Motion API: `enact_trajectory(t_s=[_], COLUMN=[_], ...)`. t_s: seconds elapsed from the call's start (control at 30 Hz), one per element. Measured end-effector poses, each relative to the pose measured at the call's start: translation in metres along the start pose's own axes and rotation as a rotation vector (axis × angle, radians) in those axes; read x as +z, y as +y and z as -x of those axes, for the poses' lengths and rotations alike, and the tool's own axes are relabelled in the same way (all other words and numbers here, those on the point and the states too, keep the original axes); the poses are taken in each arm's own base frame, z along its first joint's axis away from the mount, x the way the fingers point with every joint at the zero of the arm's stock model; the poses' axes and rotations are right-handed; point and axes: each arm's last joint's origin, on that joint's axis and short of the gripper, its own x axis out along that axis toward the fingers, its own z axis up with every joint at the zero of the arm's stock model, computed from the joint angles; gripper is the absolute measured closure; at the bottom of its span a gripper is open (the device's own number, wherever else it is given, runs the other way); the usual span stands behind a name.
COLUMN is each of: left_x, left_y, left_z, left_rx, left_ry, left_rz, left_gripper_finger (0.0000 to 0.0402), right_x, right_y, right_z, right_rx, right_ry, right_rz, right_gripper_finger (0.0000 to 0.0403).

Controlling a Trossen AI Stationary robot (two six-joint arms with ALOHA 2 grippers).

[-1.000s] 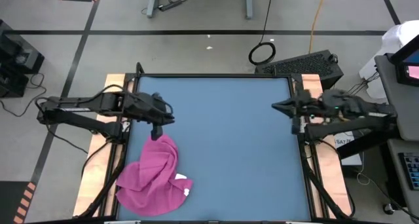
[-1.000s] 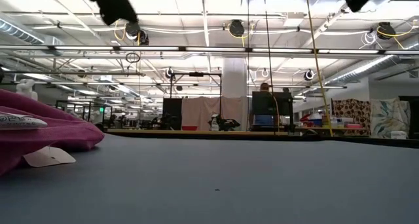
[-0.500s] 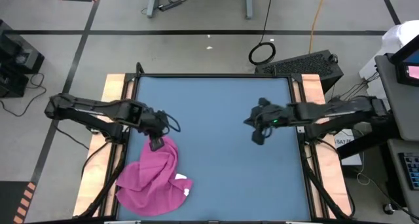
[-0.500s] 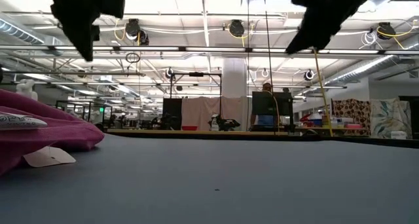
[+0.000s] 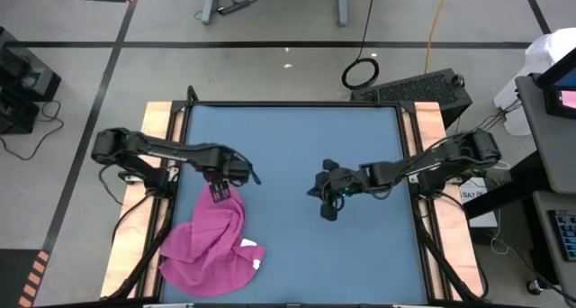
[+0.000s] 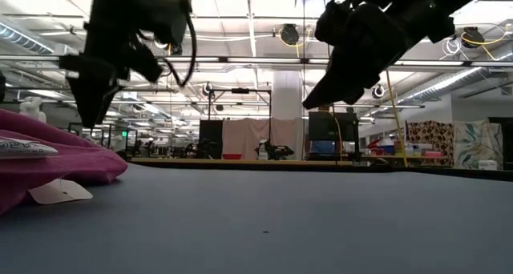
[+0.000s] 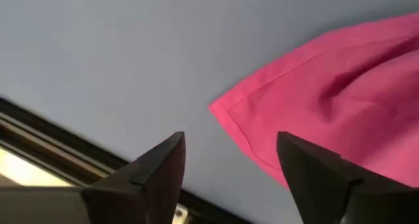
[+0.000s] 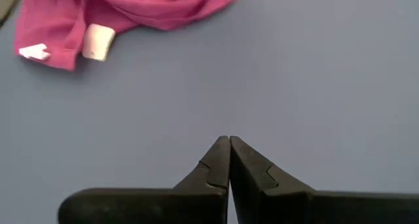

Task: Roll towel
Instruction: Fold the light red towel

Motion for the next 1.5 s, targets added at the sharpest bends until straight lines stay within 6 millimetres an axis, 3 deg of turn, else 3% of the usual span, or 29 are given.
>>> enact_trajectory(t_s=[0.2, 0.5, 0.6, 0.7, 0.93, 1.27, 1.5], left_x=[0.006, -0.003, -0.005, -0.005, -0.001, 0.014, 0.033], left_y=[0.002, -0.002, -0.002, -0.004, -0.007, -0.002, -0.004], left_z=[-0.037, -0.071, -0.077, -0.077, -0.065, -0.014, 0.024], left_rx=[-0.061, -0.103, -0.115, -0.118, -0.080, -0.016, -0.020], left_ry=[0.021, -0.003, -0.020, -0.027, -0.110, -0.370, -0.705], left_rz=[-0.001, 0.025, 0.026, 0.018, 0.023, 0.066, 0.012], left_gripper_finger=[0.0181, 0.0196, 0.0207, 0.0244, 0.0387, 0.0397, 0.0396], right_x=[-0.002, 0.000, 0.004, 0.005, 0.007, 0.009, 0.013], right_y=[0.012, 0.015, 0.016, 0.016, 0.017, 0.015, 0.015], right_z=[-0.007, -0.006, -0.006, -0.006, -0.005, -0.005, -0.014], right_rx=[0.037, -0.002, 0.002, 0.005, 0.008, -0.057, -0.098], right_ry=[-0.033, -0.071, -0.108, -0.127, -0.145, -0.177, -0.279], right_rz=[0.043, 0.087, 0.107, 0.123, 0.127, 0.026, -0.134], right_gripper_finger=[0.0361, 0.0270, 0.0250, 0.0238, 0.0236, 0.0238, 0.0238])
